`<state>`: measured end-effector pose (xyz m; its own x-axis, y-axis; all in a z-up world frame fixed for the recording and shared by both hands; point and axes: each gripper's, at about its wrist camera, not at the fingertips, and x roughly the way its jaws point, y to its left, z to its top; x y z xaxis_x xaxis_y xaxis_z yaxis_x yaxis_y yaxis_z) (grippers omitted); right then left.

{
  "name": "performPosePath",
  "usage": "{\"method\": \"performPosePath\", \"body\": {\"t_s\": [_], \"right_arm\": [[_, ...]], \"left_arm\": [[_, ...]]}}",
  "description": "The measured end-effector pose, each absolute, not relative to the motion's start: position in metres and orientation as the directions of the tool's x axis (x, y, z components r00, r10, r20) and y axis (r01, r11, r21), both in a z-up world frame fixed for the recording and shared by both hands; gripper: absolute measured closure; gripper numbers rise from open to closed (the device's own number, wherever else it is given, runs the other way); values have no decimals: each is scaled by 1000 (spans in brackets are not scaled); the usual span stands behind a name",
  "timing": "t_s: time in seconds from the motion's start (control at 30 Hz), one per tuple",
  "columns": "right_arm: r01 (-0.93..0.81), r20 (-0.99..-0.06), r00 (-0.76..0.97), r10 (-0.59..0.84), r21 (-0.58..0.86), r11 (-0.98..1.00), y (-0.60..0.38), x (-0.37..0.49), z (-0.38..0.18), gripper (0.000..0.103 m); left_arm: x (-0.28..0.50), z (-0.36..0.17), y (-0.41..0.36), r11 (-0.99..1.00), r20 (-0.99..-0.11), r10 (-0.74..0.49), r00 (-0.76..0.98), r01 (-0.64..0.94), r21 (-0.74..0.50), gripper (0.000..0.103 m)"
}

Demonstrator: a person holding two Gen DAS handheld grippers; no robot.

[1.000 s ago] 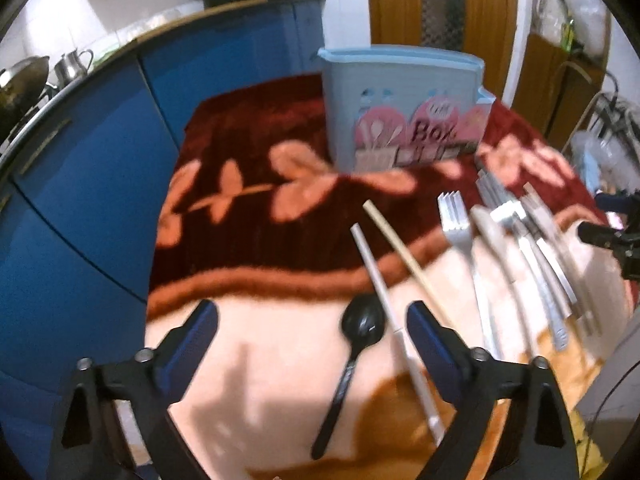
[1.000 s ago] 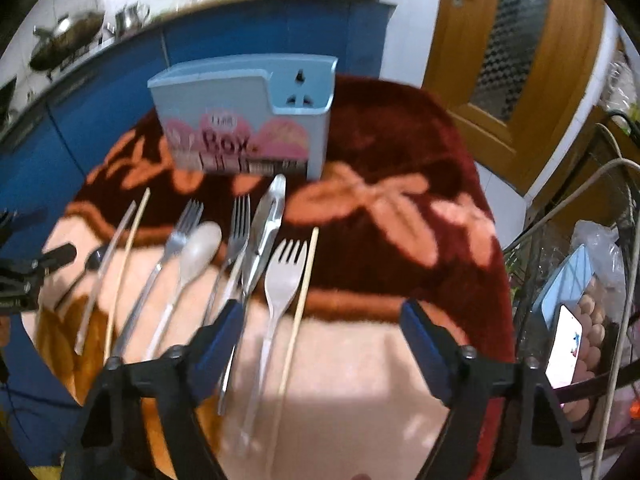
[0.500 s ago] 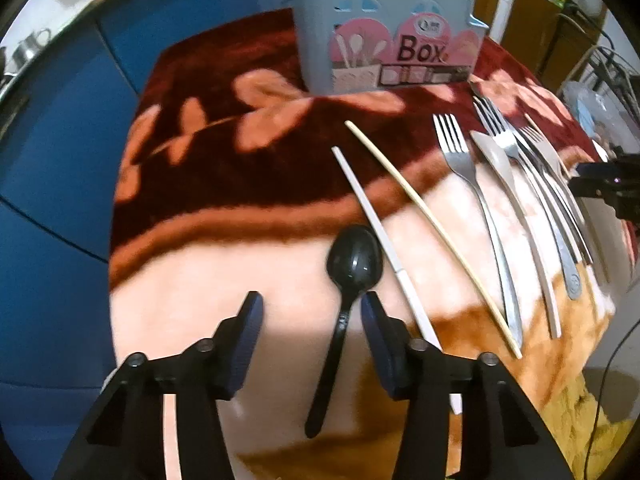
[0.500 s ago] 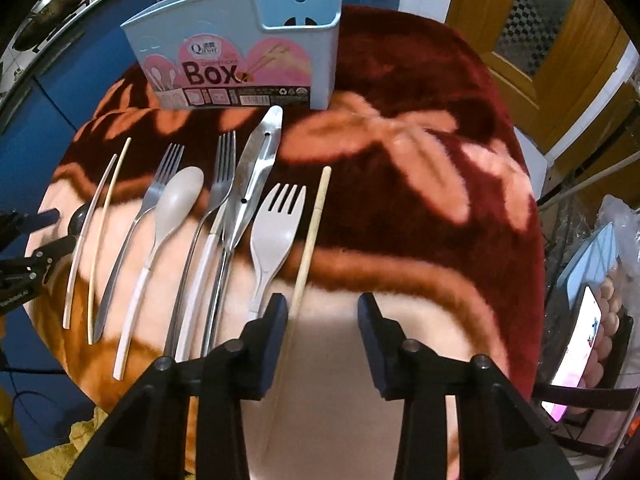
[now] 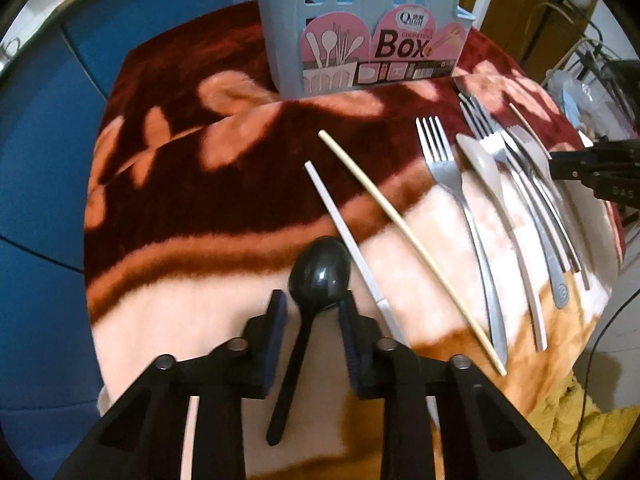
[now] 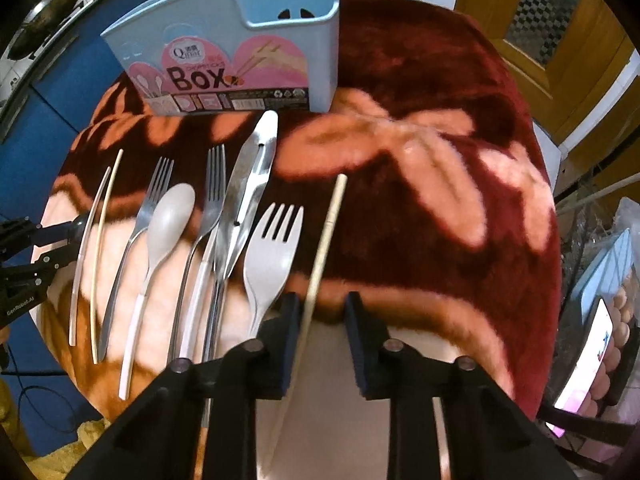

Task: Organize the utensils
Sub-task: 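Grasp the black plastic spoon with the left tool while the right tool grasps a wooden chopstick, then lift the black spoon with the left tool while the right tool carries the chopstick over the box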

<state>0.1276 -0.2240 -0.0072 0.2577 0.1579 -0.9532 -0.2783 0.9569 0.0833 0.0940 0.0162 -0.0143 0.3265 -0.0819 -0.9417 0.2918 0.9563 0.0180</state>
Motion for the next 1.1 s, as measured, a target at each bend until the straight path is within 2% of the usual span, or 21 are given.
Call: {"method": "performPosePath", "body": {"t_s": [0.03,0.13,0.23,0.43,0.77,1.1], "right_arm": [[-276,-948,272,166,88,957,-226,127,-7,91],[-249,-929,302,214,140,958,-238,126,-6,96],[-208,-894,343,287,226,952,-257,124,-8,97],[-170,-818,440,371,330,928,-276,116,-8,97],[-220,-672,628,393,331,918,-263,91,25,97],[-268,-526,748,406,321,908,-251,78,60,97]], "left_arm": [[94,-14,17,958,-938,-87,336,287,14,86],[95,-13,19,966,-928,-104,357,258,-9,95],[91,-13,24,973,-909,-126,398,229,-35,99],[74,-8,33,980,-844,-166,509,180,-85,100],[51,31,42,967,-657,-253,710,160,-200,100],[64,62,28,933,-511,-334,792,203,-296,100]]}}
